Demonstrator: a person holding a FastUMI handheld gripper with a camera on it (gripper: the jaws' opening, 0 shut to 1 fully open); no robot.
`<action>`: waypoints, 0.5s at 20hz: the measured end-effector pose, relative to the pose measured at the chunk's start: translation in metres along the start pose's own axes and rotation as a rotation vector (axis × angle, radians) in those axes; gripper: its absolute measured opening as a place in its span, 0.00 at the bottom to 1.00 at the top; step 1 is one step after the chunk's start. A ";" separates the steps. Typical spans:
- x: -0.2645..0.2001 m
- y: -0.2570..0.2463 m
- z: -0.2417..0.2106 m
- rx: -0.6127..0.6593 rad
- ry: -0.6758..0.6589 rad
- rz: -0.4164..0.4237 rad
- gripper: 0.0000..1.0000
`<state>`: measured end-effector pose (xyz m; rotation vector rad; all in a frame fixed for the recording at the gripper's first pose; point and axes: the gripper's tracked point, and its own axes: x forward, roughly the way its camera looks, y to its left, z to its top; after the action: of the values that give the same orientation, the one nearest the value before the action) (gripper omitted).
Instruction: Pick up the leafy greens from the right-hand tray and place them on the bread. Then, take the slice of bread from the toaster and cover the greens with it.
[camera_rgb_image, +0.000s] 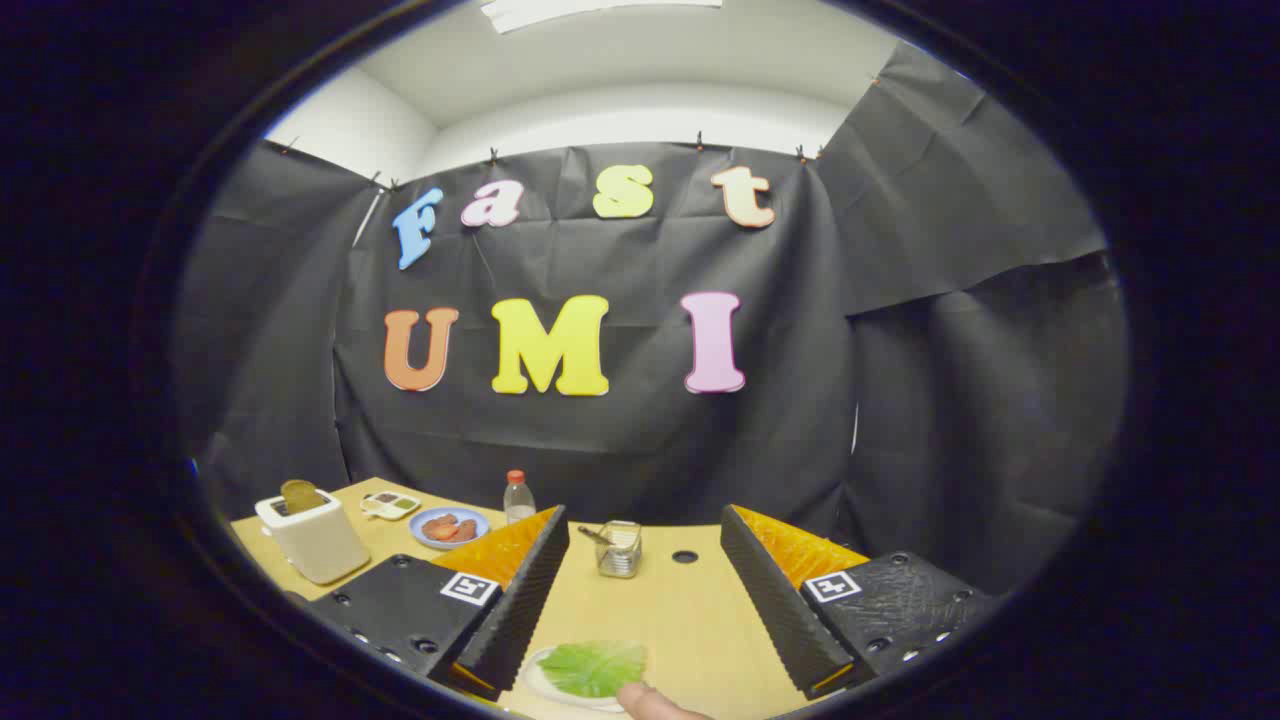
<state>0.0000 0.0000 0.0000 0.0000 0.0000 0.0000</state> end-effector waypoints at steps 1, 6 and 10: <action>-0.008 0.014 0.016 0.036 0.004 -0.016 0.96; -0.036 0.076 0.079 0.079 -0.016 -0.071 0.95; -0.047 0.110 0.107 0.027 -0.035 -0.105 0.95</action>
<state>-0.0473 0.1099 0.1071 0.0275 -0.0350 -0.1050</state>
